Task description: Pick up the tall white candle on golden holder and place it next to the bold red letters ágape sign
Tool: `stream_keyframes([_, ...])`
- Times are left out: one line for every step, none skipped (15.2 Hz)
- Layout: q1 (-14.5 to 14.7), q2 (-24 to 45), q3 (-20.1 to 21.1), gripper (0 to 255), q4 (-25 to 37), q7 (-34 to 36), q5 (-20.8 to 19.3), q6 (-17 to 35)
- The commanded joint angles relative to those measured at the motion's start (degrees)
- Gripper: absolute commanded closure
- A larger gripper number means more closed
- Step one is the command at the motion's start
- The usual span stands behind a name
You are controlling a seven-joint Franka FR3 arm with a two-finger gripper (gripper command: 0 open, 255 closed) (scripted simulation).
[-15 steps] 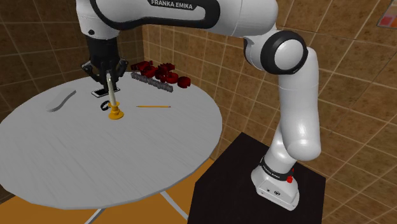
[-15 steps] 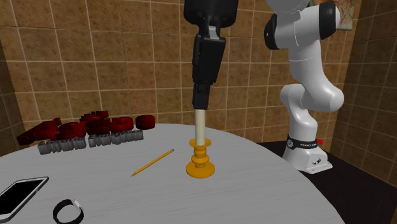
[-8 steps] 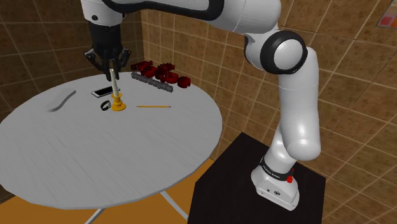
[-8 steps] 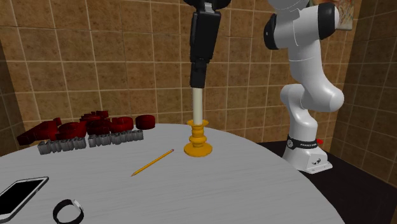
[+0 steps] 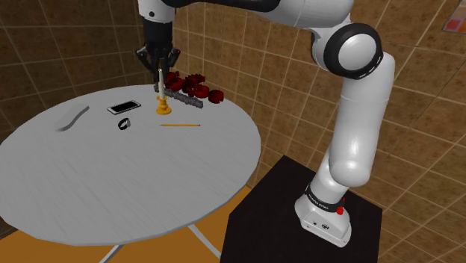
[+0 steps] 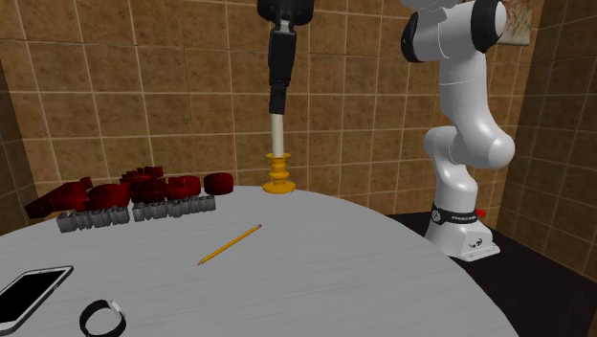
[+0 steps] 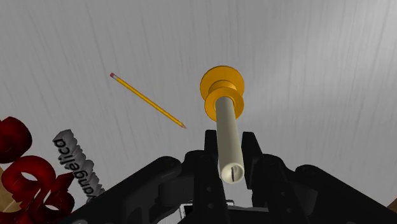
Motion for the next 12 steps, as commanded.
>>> stream_keyframes([-2.0, -1.5, -0.8, 255, -1.3, -2.7, 1.0, 0.1])
stream_keyframes([-3.0, -2.4, -1.2, 255, -2.1, -4.0, 1.4, 0.2])
stream_keyframes([-3.9, -3.1, -1.7, 255, -2.8, -5.4, 1.9, 0.2])
stream_keyframes([-4.8, -3.8, -2.2, 255, -3.3, -6.8, 2.4, 0.3])
stream_keyframes([-5.7, -4.4, -2.7, 255, -3.8, -8.1, 2.8, 0.3])
stream_keyframes([-6.6, -5.0, -3.2, 255, -4.3, -9.5, 3.1, 0.3])
stream_keyframes([-7.5, -5.4, -3.7, 255, -4.6, -10.9, 3.5, 0.2])
stream_keyframes([-8.3, -5.8, -4.3, 255, -4.8, -12.2, 3.8, 0.1])
stream_keyframes([-9.1, -6.2, -4.8, 255, -4.9, -13.6, 4.1, 0.0])
stream_keyframes([-10.0, -6.5, -5.4, 255, -5.0, -14.9, 4.4, -0.2])
stream_keyframes([-10.7, -6.7, -5.9, 255, -5.0, -16.3, 4.7, -0.3])
stream_keyframes([-11.5, -6.8, -6.5, 255, -4.9, -17.6, 5.0, -0.5])
